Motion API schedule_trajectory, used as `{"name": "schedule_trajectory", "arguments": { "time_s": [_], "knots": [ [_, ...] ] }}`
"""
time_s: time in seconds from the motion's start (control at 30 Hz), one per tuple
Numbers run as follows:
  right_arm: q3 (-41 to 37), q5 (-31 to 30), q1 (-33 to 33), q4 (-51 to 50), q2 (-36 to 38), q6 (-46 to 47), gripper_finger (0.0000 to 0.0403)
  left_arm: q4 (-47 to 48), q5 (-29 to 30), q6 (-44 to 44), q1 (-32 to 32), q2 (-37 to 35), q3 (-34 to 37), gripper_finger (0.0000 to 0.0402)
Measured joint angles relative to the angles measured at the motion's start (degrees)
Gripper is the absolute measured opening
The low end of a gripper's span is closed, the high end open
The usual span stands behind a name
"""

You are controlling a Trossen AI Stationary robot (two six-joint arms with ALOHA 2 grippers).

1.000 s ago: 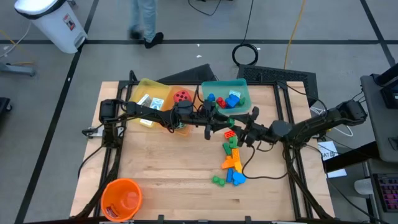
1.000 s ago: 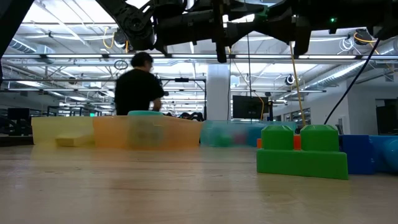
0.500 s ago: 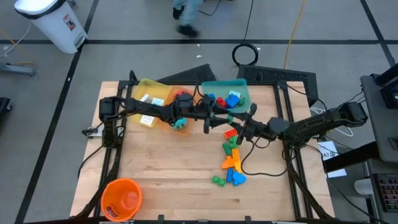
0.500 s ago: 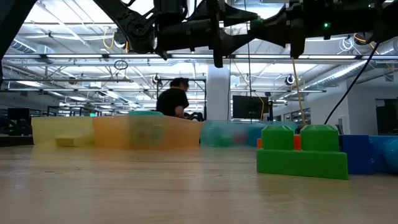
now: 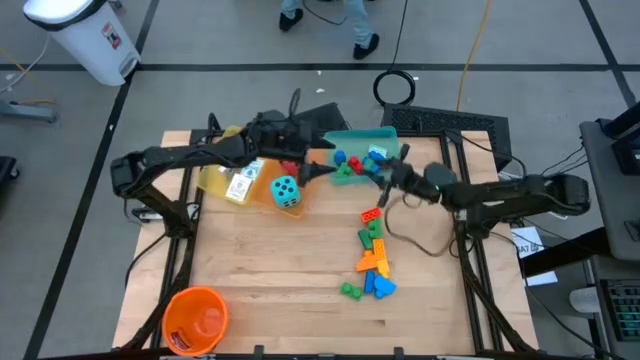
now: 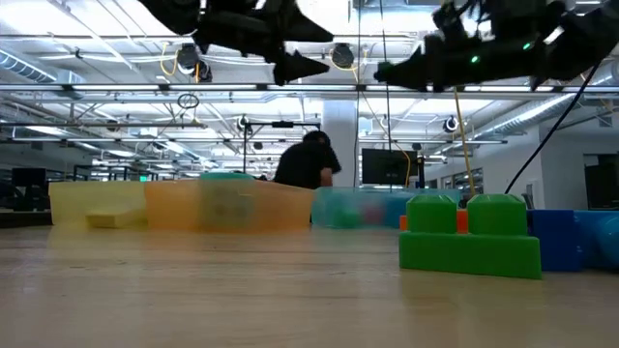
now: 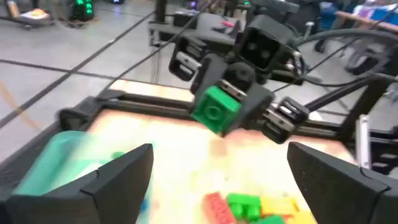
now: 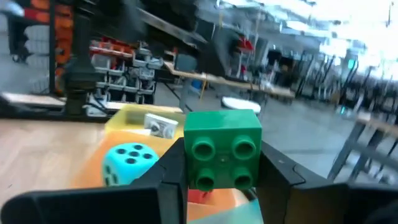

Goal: Pick & Place Toys
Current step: Put the green game piece into the blue bin, then put the orange game piece into the blue bin

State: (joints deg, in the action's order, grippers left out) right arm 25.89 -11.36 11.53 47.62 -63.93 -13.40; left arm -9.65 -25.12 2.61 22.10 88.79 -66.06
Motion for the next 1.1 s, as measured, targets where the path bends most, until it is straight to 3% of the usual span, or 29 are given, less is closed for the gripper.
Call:
{"name": "schedule_trajectory", "arguments": {
  "time_s": [0.1,0.33,0.47,0.63,0.83,0.97,1.1],
  "knots": [
    [1.5,6.7,8.6,-0.7,-3.5,4.8,0.0095,-1.8,-0.2,-0.8,1.1,-2.7,4.0,0.0362],
    [7.3,15.6,23.3,-2.7,-17.3,10.2,0.0095,-22.1,1.7,2.7,4.3,-8.7,21.2,0.0366],
    [10.3,20.3,27.2,-5.1,-26.1,11.3,0.0101,-33.8,2.2,5.5,4.9,-10.1,28.4,0.0366],
    [11.4,20.4,27.6,-4.6,-31.6,8.3,0.0162,-39.4,2.7,6.7,4.1,-10.1,30.5,0.0368],
    [11.3,20.4,26.7,-7.7,-28.0,11.8,0.0241,-39.6,2.7,6.3,2.4,-10.1,30.5,0.0369],
    [11.3,20.7,24.5,-16.3,-20.5,8.9,0.0289,-39.5,2.7,5.4,1.2,-10.1,30.5,0.0371],
    [11.3,25.3,19.1,-27.1,-12.1,7.3,0.0316,-39.5,2.7,5.2,0.1,-10.1,30.5,0.0372]
  ]
}}
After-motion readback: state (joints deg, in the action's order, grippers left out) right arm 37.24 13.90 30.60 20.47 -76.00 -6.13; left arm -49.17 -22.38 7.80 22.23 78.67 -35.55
